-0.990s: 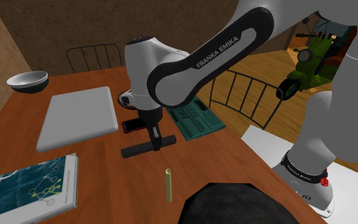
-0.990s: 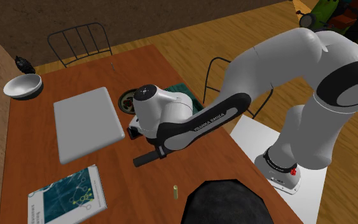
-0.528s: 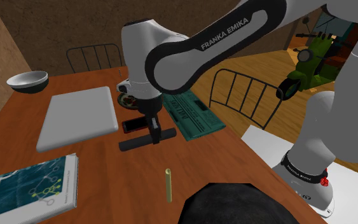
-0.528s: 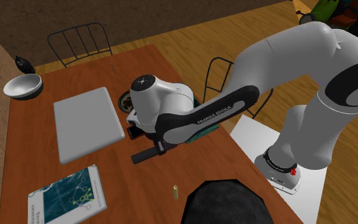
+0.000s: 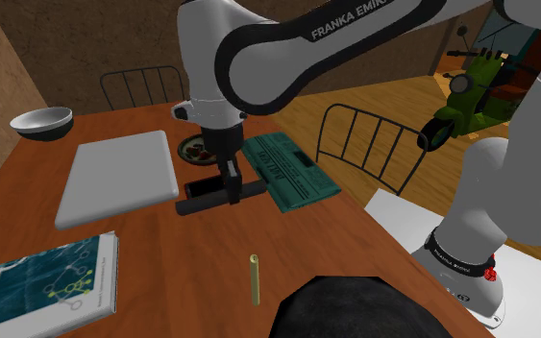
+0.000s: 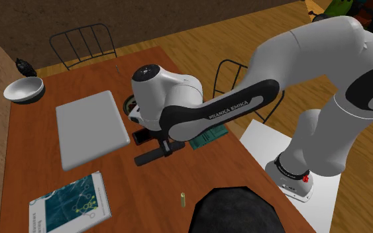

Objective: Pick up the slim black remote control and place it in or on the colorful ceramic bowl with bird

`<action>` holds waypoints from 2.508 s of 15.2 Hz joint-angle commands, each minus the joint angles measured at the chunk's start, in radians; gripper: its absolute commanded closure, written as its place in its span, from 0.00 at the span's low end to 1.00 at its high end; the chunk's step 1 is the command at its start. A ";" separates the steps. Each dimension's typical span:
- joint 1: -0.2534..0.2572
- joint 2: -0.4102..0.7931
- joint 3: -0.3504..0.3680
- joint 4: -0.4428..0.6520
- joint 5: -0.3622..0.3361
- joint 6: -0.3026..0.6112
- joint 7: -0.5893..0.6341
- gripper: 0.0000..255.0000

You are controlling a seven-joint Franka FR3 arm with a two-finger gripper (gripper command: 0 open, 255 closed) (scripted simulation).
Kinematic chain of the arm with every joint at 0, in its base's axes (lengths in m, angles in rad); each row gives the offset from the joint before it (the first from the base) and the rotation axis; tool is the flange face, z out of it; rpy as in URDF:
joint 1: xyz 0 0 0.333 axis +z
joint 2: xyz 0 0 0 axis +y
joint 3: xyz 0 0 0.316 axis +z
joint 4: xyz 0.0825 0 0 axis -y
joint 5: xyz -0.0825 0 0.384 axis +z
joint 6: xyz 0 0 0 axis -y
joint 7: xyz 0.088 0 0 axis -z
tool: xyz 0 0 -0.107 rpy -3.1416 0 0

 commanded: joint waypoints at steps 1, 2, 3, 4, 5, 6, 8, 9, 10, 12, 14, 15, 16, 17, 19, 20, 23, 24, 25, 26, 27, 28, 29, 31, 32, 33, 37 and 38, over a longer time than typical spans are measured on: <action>-0.009 0.015 -0.009 0.027 -0.004 -0.013 -0.016 1.00; -0.020 0.034 -0.019 0.049 -0.009 -0.019 -0.034 1.00; -0.030 0.052 -0.028 0.072 -0.013 -0.024 -0.051 1.00; -0.039 0.072 -0.037 0.097 -0.017 -0.031 -0.068 1.00; -0.049 0.092 -0.045 0.123 -0.021 -0.038 -0.085 1.00; -0.059 0.113 -0.054 0.150 -0.024 -0.045 -0.102 1.00; -0.078 0.158 -0.070 0.209 -0.031 -0.062 -0.134 1.00; -0.087 0.181 -0.077 0.240 -0.034 -0.071 -0.150 1.00; -0.096 0.206 -0.084 0.274 -0.037 -0.081 -0.166 1.00; -0.114 0.257 -0.098 0.345 -0.042 -0.103 -0.196 1.00; -0.132 0.312 -0.110 0.425 -0.046 -0.129 -0.226 1.00; -0.141 0.341 -0.116 0.467 -0.048 -0.143 -0.240 1.00; -0.149 0.371 -0.121 0.513 -0.050 -0.159 -0.254 1.00; -0.158 0.403 -0.126 0.561 -0.051 -0.176 -0.268 1.00; -0.175 0.473 -0.135 0.668 -0.054 -0.215 -0.294 1.00; -0.183 0.511 -0.140 0.728 -0.056 -0.237 -0.307 1.00; -0.206 0.647 -0.151 0.949 -0.060 -0.324 -0.344 1.00; -0.213 0.705 -0.155 1.046 -0.061 -0.363 -0.355 1.00; -0.219 0.778 -0.158 1.171 -0.063 -0.416 -0.367 1.00; -0.222 0.930 -0.162 1.441 -0.066 -0.534 -0.379 1.00; -0.224 0.899 -0.162 1.371 -0.065 -0.495 -0.380 1.00; -0.226 0.881 -0.161 1.325 -0.065 -0.467 -0.380 1.00; -0.227 0.868 -0.161 1.289 -0.064 -0.444 -0.381 1.00; -0.228 0.851 -0.161 1.231 -0.064 -0.403 -0.381 1.00; -0.229 0.845 -0.161 1.207 -0.064 -0.385 -0.382 1.00; -0.229 0.840 -0.161 1.185 -0.064 -0.368 -0.382 1.00; -0.231 0.830 -0.161 1.107 -0.063 -0.301 -0.384 1.00; -0.231 0.829 -0.161 1.106 -0.063 -0.300 -0.384 1.00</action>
